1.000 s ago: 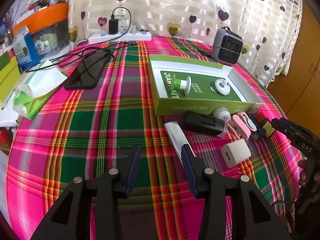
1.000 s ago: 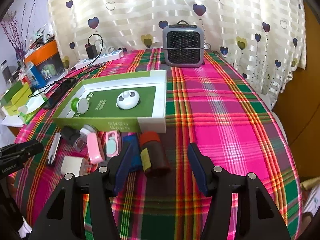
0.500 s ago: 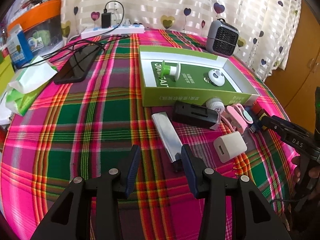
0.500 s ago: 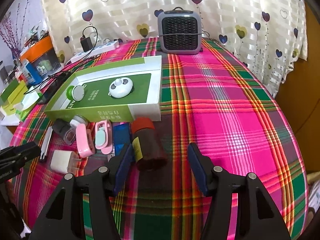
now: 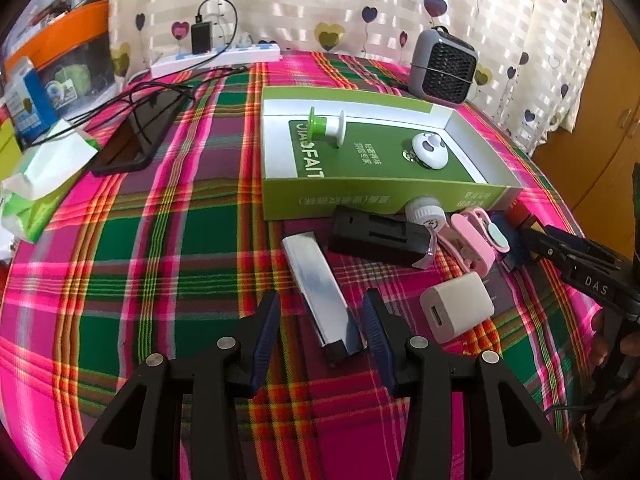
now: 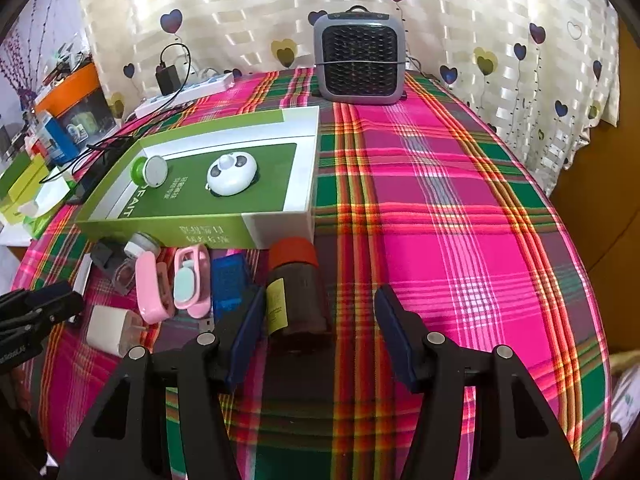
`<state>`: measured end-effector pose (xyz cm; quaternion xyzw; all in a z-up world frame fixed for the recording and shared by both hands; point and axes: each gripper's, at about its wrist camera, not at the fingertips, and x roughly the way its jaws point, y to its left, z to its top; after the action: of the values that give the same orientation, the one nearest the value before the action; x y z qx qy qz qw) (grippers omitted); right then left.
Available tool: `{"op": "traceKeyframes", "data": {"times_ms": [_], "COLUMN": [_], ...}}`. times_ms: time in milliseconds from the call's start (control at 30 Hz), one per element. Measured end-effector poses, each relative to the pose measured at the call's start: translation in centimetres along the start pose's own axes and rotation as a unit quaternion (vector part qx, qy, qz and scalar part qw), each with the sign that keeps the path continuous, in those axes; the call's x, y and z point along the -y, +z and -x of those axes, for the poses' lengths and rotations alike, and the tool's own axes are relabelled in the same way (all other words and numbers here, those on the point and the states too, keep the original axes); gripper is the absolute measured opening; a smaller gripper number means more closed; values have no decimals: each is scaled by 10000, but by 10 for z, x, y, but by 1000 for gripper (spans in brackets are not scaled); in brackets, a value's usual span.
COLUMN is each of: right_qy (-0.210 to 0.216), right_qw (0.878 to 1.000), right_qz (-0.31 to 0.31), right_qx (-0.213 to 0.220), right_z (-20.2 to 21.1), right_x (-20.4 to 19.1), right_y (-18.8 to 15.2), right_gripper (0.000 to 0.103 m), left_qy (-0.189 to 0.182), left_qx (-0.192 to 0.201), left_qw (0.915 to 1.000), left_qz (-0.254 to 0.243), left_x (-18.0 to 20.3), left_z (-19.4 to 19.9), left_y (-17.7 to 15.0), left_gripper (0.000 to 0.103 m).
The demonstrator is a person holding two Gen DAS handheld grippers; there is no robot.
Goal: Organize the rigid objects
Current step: 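Move the left tool to the white stick while the right tool moves to the brown bottle, then close the left tool on the white stick while the right tool grasps the brown bottle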
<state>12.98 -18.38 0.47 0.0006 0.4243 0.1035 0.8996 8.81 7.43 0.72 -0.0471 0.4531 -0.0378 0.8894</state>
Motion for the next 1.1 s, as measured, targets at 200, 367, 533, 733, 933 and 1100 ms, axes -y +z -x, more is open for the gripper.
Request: {"op": "traceKeyframes", "data": {"times_ms": [200, 367, 533, 733, 933, 1100], "right_qy": [-39, -53, -72, -83, -102, -119], "right_qw": [9999, 9999, 9999, 9999, 9999, 9999], "right_qz": [54, 43, 78, 99, 60, 64], "right_qx": [-110, -126, -116, -103, -89, -77], "right_z": [-6, -8, -8, -9, -8, -8], "right_x": [0, 1, 0, 0, 2, 2], "right_y": [0, 0, -1, 0, 0, 0], "right_gripper": [57, 57, 57, 56, 50, 40], "left_qy": [143, 198, 478, 527, 551, 616], "left_qx": [-33, -27, -22, -2, 20, 38], "left_qw": [9999, 9998, 9989, 9986, 9985, 9981], "left_qz": [-25, 35, -12, -30, -34, -27], "left_x": [0, -4, -6, -8, -9, -11], "left_z": [-1, -1, -4, -7, -8, -8], "left_y": [2, 2, 3, 6, 7, 7], "left_gripper": [42, 42, 42, 42, 39, 31]}}
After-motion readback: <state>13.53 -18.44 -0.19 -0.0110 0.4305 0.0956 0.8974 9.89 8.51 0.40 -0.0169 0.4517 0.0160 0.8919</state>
